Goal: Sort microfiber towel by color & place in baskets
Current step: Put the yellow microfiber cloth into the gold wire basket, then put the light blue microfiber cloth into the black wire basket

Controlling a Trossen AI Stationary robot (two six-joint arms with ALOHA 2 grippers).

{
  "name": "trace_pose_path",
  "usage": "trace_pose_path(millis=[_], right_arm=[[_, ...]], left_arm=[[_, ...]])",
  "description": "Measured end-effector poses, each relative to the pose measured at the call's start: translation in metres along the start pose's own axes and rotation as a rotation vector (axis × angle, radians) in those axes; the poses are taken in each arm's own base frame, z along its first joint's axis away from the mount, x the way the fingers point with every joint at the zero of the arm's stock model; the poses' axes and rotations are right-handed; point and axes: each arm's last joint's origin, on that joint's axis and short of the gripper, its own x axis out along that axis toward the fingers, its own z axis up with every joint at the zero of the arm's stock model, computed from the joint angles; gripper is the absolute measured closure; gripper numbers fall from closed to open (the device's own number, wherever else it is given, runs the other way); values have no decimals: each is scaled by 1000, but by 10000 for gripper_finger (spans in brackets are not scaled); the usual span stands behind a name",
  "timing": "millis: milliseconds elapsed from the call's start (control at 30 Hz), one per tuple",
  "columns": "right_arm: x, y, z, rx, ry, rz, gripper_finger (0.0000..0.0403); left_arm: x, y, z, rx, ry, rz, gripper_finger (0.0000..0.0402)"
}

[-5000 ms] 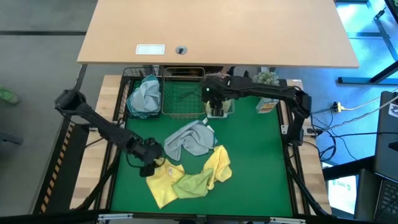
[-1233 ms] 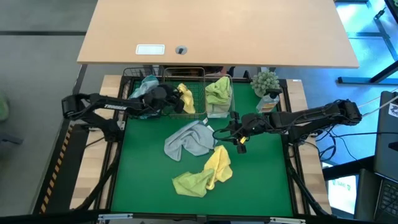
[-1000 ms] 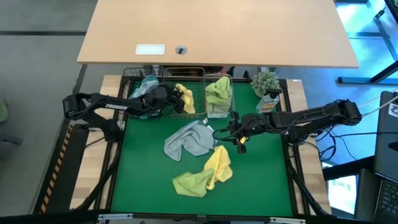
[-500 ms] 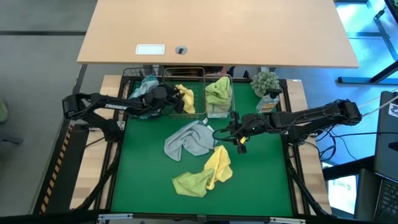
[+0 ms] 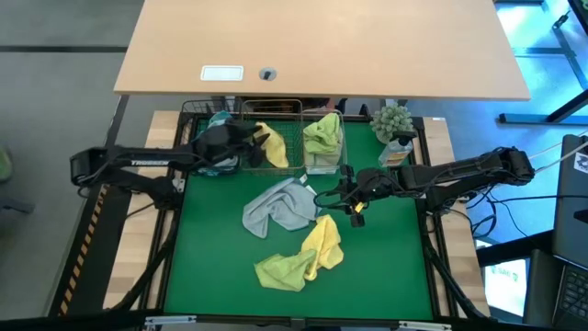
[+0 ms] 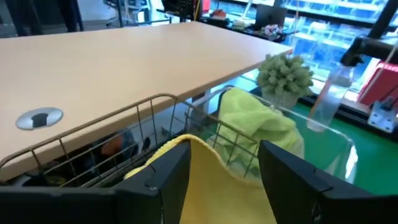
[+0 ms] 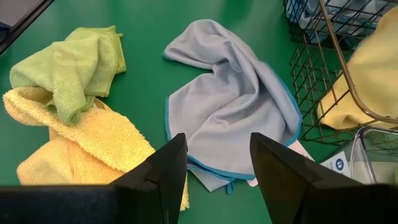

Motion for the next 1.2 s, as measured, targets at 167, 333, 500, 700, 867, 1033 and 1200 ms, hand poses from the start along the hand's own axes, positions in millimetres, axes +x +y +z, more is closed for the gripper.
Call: trace_pose_path(millis=[167, 333, 500, 700, 867, 1033, 1200], right_arm=[[0, 0, 0, 0, -1, 0, 226], [0, 0, 0, 0, -1, 0, 226], [0, 0, 0, 0, -1, -1, 226], [0, 0, 0, 0, -1, -1, 226], [0, 0, 0, 0, -2, -1, 226], [0, 0, 0, 0, -1, -1, 226], [0, 0, 0, 0, -2, -1, 226]], left_arm=[[-11, -2, 8, -50, -32, -25, 220], [-20, -3, 17, -108, -71, -79, 220], [-26, -3, 23, -183, -94, -118, 220], [-27, -6, 23, -294, -52, -237, 220], [-33, -27, 16, -251, 58, -516, 221], [-47, -50, 1, -152, 175, -630, 221], [-59, -66, -19, -75, 297, -575, 221]])
